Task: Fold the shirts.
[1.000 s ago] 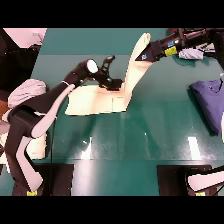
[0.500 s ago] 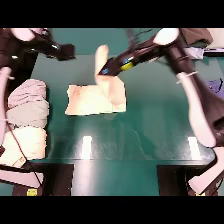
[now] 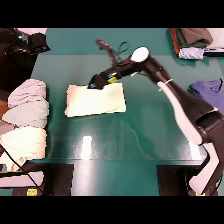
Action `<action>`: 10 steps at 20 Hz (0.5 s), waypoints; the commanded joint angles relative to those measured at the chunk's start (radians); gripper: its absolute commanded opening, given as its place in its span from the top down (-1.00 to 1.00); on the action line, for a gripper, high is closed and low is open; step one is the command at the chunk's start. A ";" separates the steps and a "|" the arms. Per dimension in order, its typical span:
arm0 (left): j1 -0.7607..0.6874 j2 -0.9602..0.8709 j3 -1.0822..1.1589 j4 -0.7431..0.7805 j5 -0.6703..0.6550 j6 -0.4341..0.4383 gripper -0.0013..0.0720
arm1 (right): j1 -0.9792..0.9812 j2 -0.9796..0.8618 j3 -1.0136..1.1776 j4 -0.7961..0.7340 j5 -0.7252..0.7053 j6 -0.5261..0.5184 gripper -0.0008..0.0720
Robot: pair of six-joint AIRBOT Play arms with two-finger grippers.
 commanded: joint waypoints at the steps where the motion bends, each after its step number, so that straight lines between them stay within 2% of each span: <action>1: 0.006 0.006 0.000 -0.003 -0.043 0.010 0.89 | -0.160 0.084 -0.157 -0.117 0.113 0.088 -0.43; 4: 0.006 0.006 -0.003 -0.004 -0.040 0.010 0.89 | -0.317 0.171 -0.376 -0.143 0.047 0.175 -0.43; 6: 0.006 0.002 -0.005 -0.006 -0.031 0.009 0.89 | -0.380 0.182 -0.473 -0.110 0.007 0.177 -0.45; 8: 0.006 0.000 -0.005 -0.010 -0.027 0.010 0.89 | -0.398 0.164 -0.537 -0.038 -0.032 0.177 -0.95; 10: 0.006 0.000 -0.005 -0.010 -0.021 0.011 0.89 | -0.385 0.122 -0.555 0.023 -0.056 0.172 -0.94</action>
